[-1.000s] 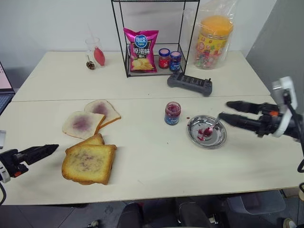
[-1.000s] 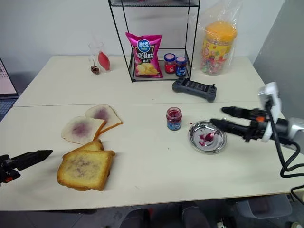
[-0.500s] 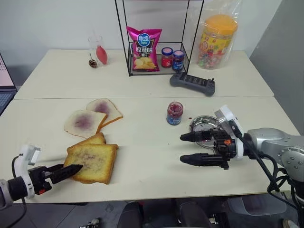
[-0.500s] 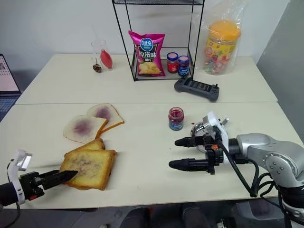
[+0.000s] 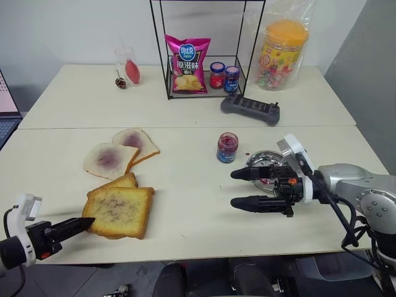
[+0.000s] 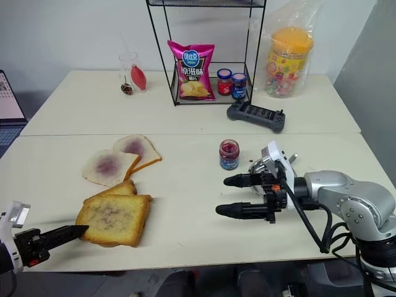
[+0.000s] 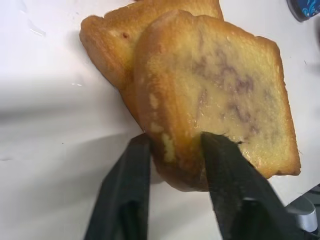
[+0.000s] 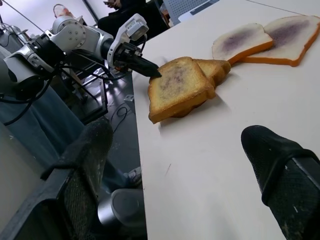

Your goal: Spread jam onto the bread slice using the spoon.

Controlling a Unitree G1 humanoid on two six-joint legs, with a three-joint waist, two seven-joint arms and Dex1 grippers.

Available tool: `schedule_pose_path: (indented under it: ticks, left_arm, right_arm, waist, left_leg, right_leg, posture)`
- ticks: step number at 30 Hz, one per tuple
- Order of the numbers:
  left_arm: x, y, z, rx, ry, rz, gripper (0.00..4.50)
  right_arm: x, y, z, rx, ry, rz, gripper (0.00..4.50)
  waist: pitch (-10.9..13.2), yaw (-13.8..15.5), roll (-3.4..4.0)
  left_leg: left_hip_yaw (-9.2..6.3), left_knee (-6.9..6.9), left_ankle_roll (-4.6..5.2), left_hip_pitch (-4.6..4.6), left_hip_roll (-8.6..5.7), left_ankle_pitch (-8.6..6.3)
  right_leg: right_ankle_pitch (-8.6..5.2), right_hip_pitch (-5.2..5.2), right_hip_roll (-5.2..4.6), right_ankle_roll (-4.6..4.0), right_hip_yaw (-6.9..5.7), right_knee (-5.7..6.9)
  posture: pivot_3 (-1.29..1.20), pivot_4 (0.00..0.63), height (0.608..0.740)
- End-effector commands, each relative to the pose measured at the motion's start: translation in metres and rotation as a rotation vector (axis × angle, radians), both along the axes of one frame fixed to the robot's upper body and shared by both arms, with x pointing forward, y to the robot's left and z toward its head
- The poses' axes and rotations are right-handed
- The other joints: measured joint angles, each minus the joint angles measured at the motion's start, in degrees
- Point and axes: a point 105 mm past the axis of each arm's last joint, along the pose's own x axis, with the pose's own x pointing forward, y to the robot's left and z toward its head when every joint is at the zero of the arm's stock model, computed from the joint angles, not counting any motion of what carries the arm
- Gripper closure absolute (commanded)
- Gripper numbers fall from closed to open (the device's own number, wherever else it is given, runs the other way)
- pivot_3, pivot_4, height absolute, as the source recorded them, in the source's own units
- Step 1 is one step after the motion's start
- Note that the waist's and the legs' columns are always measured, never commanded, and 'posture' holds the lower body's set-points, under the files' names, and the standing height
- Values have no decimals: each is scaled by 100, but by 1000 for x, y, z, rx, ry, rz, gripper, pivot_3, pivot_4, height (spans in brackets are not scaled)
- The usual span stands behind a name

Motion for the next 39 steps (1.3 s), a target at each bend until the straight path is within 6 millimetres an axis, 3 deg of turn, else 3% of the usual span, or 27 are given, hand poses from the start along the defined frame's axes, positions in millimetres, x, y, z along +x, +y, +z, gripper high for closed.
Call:
schedule_pose_path:
  ticks: [1,4,8,12,14,16,19,24,28,30,35,39]
  left_arm:
    - [5,-4,23,12,-92,-16,3927]
    - [6,-6,30,15,-114,-20,4391]
    - [23,-17,65,30,-211,-56,4484]
    - [31,-47,100,30,-281,-214,4484]
    - [36,-72,118,17,-307,-352,4484]
    - [40,-102,127,14,-311,-515,4484]
    - [42,-121,128,5,-302,-622,4484]
    - [49,-157,114,2,-268,-855,4484]
    - [72,-160,54,253,-233,-991,4484]
    - [88,-165,38,327,-265,-1052,4484]
    - [116,-185,22,417,-361,-1173,4484]
    - [133,-202,24,421,-445,-1183,4484]
  right_arm:
    - [-3,5,12,49,-21,30,0]
    - [-1,5,12,50,-21,26,0]
    - [1,-2,12,37,-23,-13,0]
    - [-12,-13,13,17,13,3,0]
    - [-17,-21,14,-4,24,-10,0]
    - [-18,-26,14,-12,30,-41,0]
    - [-16,-29,13,-15,28,-68,0]
    - [-16,-37,12,-17,39,-131,0]
    - [-22,-44,11,-34,54,-163,0]
    - [-24,-45,10,-34,62,-174,0]
    - [-29,-41,5,-33,74,-187,0]
    - [-23,-43,4,-35,60,-234,0]
  waist:
    - [0,0,0]
    - [0,0,0]
    - [-1,22,-1]
    - [-4,65,-20]
    - [0,65,-14]
    - [0,90,-14]
    - [0,94,-11]
    - [1,64,-10]
    - [-2,63,-3]
    - [-6,102,2]
    - [-5,200,0]
    - [-5,196,0]
  left_leg:
    - [0,1,0,0,0,0]
    - [0,1,0,0,0,0]
    - [-3,1,0,-1,0,0]
    - [-20,9,0,-8,-2,0]
    - [-9,9,0,-7,-3,0]
    - [-11,8,0,-10,-8,0]
    - [-12,9,0,-9,-35,0]
    - [-15,8,0,-7,-33,0]
    - [-11,7,0,-5,-37,1]
    - [-14,7,0,-5,-44,1]
    - [-28,57,1,-39,-45,1]
    - [-36,92,2,-64,-58,1]
  right_leg:
    - [0,0,0,0,0,1]
    - [0,1,0,0,0,2]
    - [1,1,1,1,-4,2]
    - [2,4,5,4,-18,6]
    - [7,4,3,12,-10,3]
    - [20,2,4,36,-14,2]
    - [22,3,8,39,-13,1]
    - [22,2,19,39,-12,8]
    - [22,6,19,38,-6,6]
    - [26,8,19,31,-5,5]
    - [37,6,23,48,-8,6]
    - [49,5,12,72,-5,4]
  posture:
    - [0,150,740]
    - [0,150,740]
    - [0,150,740]
    - [0,150,740]
    - [0,150,740]
    - [0,150,740]
    - [0,150,740]
    - [0,150,740]
    - [0,150,740]
    - [0,150,740]
    - [0,150,740]
    - [0,150,740]
